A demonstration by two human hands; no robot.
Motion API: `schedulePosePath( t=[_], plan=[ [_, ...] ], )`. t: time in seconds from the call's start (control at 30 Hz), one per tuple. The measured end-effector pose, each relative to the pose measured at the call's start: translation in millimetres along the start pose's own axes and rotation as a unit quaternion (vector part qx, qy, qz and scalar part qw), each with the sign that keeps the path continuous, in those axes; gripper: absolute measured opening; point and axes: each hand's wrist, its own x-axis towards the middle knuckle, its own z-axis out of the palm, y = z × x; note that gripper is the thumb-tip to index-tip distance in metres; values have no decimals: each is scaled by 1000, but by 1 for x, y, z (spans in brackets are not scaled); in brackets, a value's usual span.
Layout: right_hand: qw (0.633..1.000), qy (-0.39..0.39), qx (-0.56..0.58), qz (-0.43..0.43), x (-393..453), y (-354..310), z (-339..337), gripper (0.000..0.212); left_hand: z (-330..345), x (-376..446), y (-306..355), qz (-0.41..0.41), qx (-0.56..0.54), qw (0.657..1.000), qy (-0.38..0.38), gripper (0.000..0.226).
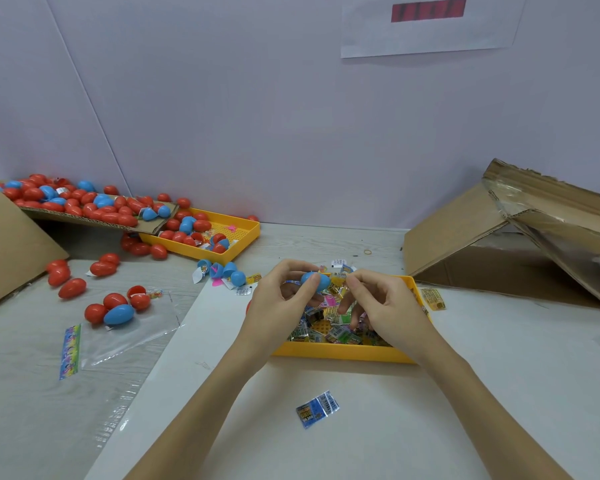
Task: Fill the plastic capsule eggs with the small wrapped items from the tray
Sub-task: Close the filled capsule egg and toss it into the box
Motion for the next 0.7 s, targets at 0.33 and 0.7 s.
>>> schedulePosePath(
  t=[0.33,0.7],
  plan=[
    [1000,0,-12,-16,0,2,1,23,0,0,0,-8,-8,1000,7,16],
    [997,11,-70,-29,0,8,4,21,-2,-1,2,18,1,1000,-2,14]
  ],
)
